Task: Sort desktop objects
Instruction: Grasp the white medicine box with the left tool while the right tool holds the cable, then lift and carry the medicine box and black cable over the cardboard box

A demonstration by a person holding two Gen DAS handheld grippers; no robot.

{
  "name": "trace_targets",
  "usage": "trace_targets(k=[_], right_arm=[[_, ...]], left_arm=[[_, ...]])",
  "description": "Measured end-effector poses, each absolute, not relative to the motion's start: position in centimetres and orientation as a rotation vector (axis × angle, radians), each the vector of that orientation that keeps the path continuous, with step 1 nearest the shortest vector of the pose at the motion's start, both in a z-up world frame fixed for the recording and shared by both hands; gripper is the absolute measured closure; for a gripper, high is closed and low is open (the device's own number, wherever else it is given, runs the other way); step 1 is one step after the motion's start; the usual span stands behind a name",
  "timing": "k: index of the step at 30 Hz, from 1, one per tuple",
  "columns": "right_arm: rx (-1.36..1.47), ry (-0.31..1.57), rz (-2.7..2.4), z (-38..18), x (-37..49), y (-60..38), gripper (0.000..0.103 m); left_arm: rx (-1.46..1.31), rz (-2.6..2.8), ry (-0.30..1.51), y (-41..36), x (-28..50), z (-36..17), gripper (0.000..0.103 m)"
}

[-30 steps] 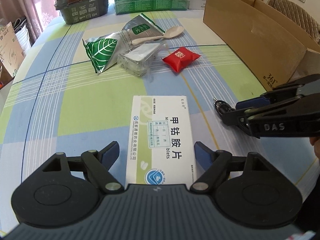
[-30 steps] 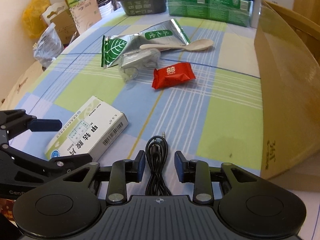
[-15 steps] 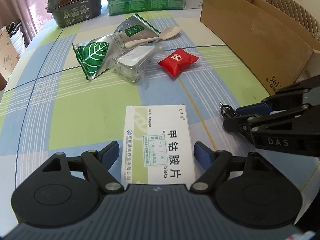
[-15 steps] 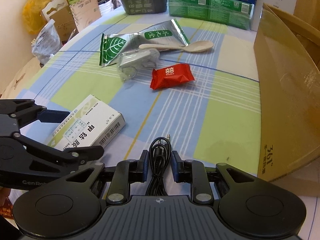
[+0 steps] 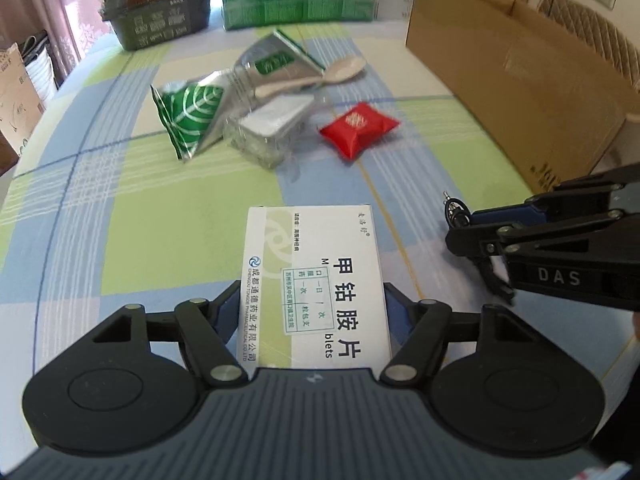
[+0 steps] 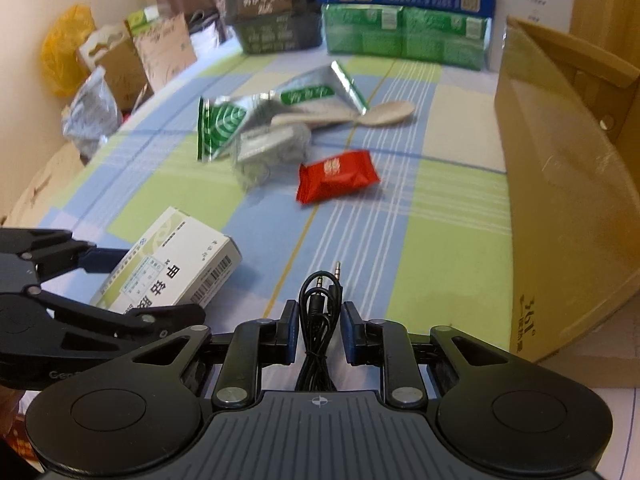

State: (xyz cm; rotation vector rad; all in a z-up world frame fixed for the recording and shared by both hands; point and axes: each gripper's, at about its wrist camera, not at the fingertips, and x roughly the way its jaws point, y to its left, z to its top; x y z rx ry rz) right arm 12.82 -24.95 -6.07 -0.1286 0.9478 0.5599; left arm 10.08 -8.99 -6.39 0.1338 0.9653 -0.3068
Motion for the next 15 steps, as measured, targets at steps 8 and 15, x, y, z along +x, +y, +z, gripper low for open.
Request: trace_targets(k=[8,15], right_arm=[[-0.073,0.917,0.536,-5.0,12.1,-26.2,0.085],[-0.034,0.909,0.547,-4.5,11.0,-26.7,0.085]], left_arm=[[0.118,-0.309,0.953,-9.0,8.9,-5.3,0.036],[0.094,-0.309,0.943,-8.6,7.8,-4.7,0.036]])
